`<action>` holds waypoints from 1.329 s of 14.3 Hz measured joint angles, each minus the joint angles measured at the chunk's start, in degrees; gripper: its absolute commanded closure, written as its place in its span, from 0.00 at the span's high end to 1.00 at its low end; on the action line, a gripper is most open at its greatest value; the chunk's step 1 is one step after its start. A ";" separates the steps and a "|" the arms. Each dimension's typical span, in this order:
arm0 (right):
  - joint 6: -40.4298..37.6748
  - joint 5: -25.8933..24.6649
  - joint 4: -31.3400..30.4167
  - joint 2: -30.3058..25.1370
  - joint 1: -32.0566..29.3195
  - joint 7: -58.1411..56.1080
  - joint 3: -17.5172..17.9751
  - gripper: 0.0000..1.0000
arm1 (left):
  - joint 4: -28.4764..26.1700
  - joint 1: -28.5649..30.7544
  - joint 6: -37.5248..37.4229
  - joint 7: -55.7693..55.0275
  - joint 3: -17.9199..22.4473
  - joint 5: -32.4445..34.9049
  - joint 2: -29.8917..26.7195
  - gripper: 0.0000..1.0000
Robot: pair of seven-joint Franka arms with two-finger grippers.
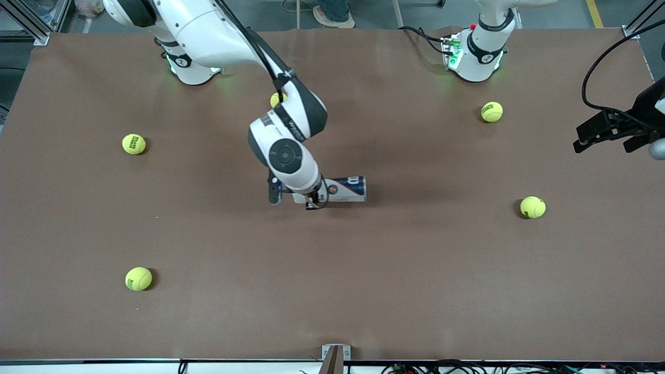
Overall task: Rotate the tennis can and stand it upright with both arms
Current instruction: 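Lift the can with the right gripper and carry it toward the table middle, then hold the can with the right gripper while the left gripper grasps its open end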
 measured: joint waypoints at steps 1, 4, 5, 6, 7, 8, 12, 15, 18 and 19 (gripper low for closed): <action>0.30 0.00 2.27 1.51 1.05 1.95 -0.09 0.66 | -0.55 -0.10 -0.63 0.00 -0.09 -0.02 0.37 1.00; 1.60 -1.16 6.37 5.33 4.12 6.94 -0.77 0.66 | -3.47 -1.16 -1.75 -0.04 -0.58 -6.83 2.11 1.00; 1.68 -2.78 7.63 6.94 5.26 8.87 -1.01 0.66 | -4.55 -1.54 -1.68 -0.22 -0.72 -10.28 3.45 1.00; 1.90 -4.33 8.71 8.63 6.21 10.62 -1.15 0.66 | -5.23 -1.78 -1.58 -0.64 -0.84 -13.22 5.17 1.00; 2.24 -5.10 9.67 10.32 6.90 11.61 -1.28 0.67 | -5.66 -1.86 -1.55 -0.99 -0.91 -15.94 7.01 1.00; 2.71 -5.50 10.60 11.81 7.36 11.98 -1.37 0.67 | -6.22 -1.79 -1.51 -1.21 -0.92 -19.46 8.81 1.00; 5.65 -5.79 12.34 13.20 7.87 12.21 -1.68 0.68 | -11.23 -0.97 4.19 -1.09 -0.87 -34.36 15.44 1.00; 6.81 -5.83 12.41 13.46 8.36 12.21 -1.70 0.91 | -13.68 -1.12 7.99 0.15 -0.95 -41.77 20.26 1.00; 7.35 -5.85 12.42 13.83 8.65 12.19 -1.72 1.00 | -16.04 -2.30 12.59 3.95 -1.21 -47.25 24.94 1.00; 7.60 -5.85 12.45 13.99 8.68 12.18 -1.72 1.00 | -17.62 -2.79 14.78 6.49 -1.34 -49.30 25.97 1.00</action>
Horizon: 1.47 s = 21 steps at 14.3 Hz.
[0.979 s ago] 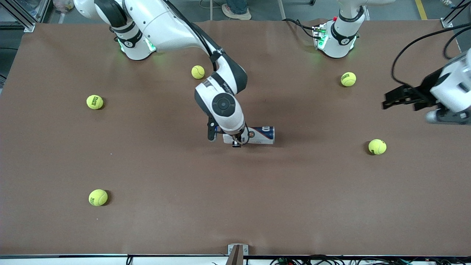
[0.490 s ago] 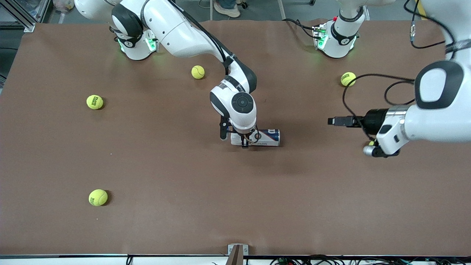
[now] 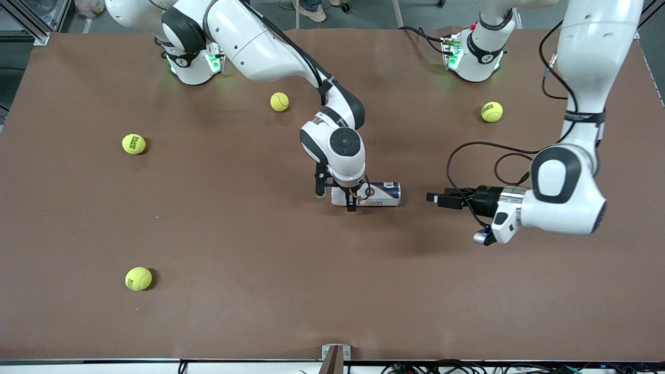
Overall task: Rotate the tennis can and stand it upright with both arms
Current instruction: 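Hold the can with the right gripper while the left gripper grasps its open end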
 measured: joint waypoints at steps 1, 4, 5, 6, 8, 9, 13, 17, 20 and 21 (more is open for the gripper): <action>0.14 0.00 0.15 0.13 0.01 0.00 0.00 1.00 | -1.78 -0.38 1.83 2.66 -0.29 -1.82 0.77 1.00; 0.16 0.00 1.24 0.38 0.01 0.00 0.00 1.00 | -6.29 -0.66 7.12 8.32 -1.76 -4.57 1.78 1.00; 0.14 0.00 1.51 0.39 0.01 0.00 0.00 1.00 | -7.68 -0.67 9.35 10.04 -2.60 -5.87 1.90 1.00; 0.09 0.00 1.67 0.39 0.01 0.00 0.00 1.00 | -9.01 -0.71 11.58 11.66 -3.47 -7.34 1.97 1.00; 0.05 0.00 1.81 0.39 0.01 0.00 -0.01 1.00 | -10.78 -1.29 14.97 13.32 -4.81 -9.69 2.19 0.99; 0.01 0.00 1.91 0.40 0.01 0.00 -0.03 1.00 | -11.13 -2.01 16.35 13.59 -5.11 -10.68 2.37 0.99; -2.88 0.00 4.09 0.39 -0.01 -0.17 -0.57 1.00 | -11.34 -4.77 19.57 14.69 -5.20 -13.50 3.60 0.82; -8.04 0.00 7.19 -0.37 -0.44 -2.41 -0.90 1.00 | -11.34 -5.18 20.61 15.01 -5.22 -13.61 4.00 0.39; -12.97 0.00 8.17 -3.16 -2.52 -6.86 -1.06 1.00 | -11.31 -5.17 20.85 15.02 -5.21 -13.61 4.00 0.22; -15.07 0.00 8.33 -4.51 -3.62 -9.98 -1.09 1.00 | -11.19 -5.09 20.94 15.04 -5.20 -13.70 4.00 0.18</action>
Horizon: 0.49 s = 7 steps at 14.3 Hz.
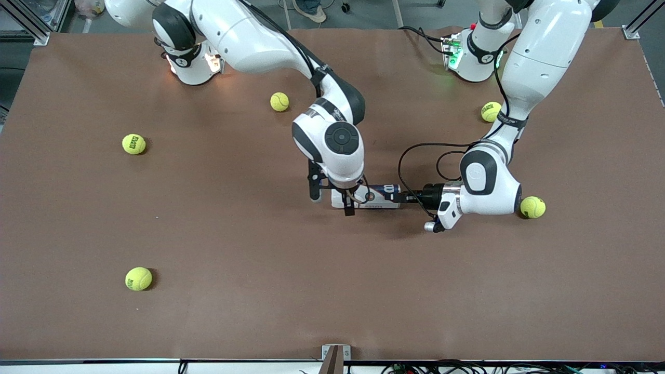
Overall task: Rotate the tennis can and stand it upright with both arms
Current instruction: 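Hold the can with the right gripper while the left gripper grasps its open end, then open the right gripper and withdraw it while the left gripper holds the can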
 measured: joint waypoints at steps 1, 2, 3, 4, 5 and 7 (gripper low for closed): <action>-2.28 0.00 0.02 -1.36 -1.23 -4.38 -0.01 1.00 | 0.26 0.12 -0.01 0.03 0.00 -0.22 -0.05 0.16; -4.32 0.00 0.02 -2.49 -2.44 -9.20 -0.02 1.00 | 0.58 0.24 -0.04 0.03 0.00 -0.36 -0.18 0.15; -6.07 0.00 0.01 -3.43 -3.72 -14.27 -0.04 1.00 | 0.90 0.34 -0.05 0.03 0.00 -0.41 -0.43 0.14; -7.56 0.00 0.02 -4.18 -5.04 -19.04 -0.08 1.00 | 1.29 0.39 -0.06 0.03 -0.01 -0.45 -0.73 0.14; -8.79 0.00 0.02 -4.90 -6.46 -24.01 -0.13 1.00 | 1.86 0.40 -0.06 -0.12 0.00 -0.48 -1.08 0.14; -10.52 0.00 0.06 -6.71 -9.67 -34.41 -0.33 1.00 | 3.31 0.42 -0.06 -1.82 0.01 -0.48 -2.28 0.14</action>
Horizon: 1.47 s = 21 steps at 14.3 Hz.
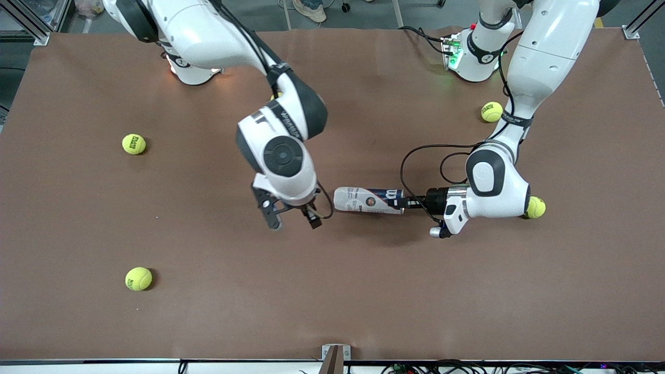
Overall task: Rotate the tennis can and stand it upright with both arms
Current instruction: 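Open the right gripper and withdraw it while the left gripper holds the can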
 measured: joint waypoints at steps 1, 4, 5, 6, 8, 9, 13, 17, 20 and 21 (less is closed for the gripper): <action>-1.43 0.00 0.00 -1.16 -2.05 -5.29 -0.10 1.00 | 0.67 0.00 0.00 -1.13 0.01 0.03 -0.82 0.14; -7.48 0.02 -0.13 -4.07 -9.44 -24.30 -0.18 1.00 | 1.99 -0.09 0.00 -6.15 0.01 2.20 -3.98 0.10; -9.23 0.02 -0.16 -4.83 -11.86 -30.79 -0.19 1.00 | 2.63 -0.23 0.00 -9.36 -0.02 4.35 -5.00 0.07; -10.86 0.02 -0.17 -5.59 -14.27 -37.31 -0.20 1.00 | 3.60 -0.51 -0.04 -13.27 -0.14 7.42 -5.93 0.04; -13.93 -0.03 -0.27 -7.04 -18.81 -49.15 -0.27 1.00 | 5.95 -2.50 -0.15 -21.74 -0.49 14.03 -6.95 0.02; -15.08 -0.05 -0.65 -7.89 -21.26 -55.06 -0.29 1.00 | 6.90 -4.10 -0.02 -25.28 -0.53 16.25 -7.08 0.02; -15.78 -2.87 -6.27 -13.35 -30.52 -77.41 -0.31 1.00 | 7.36 -5.98 0.69 -27.11 -0.39 18.31 -6.75 0.32; -17.95 -4.78 -8.59 -17.48 -35.67 -89.06 -0.28 1.00 | 7.24 -3.80 0.57 -20.28 -0.23 18.47 -5.45 0.53; -18.53 -6.11 -8.89 -19.01 -37.22 -95.98 -0.27 1.00 | 7.07 -1.40 0.54 -12.06 -0.23 18.15 -3.13 0.58; -18.86 -6.39 -8.90 -19.47 -37.44 -97.14 -0.27 1.00 | 7.07 -0.39 0.46 -8.72 -0.22 17.48 -2.10 0.60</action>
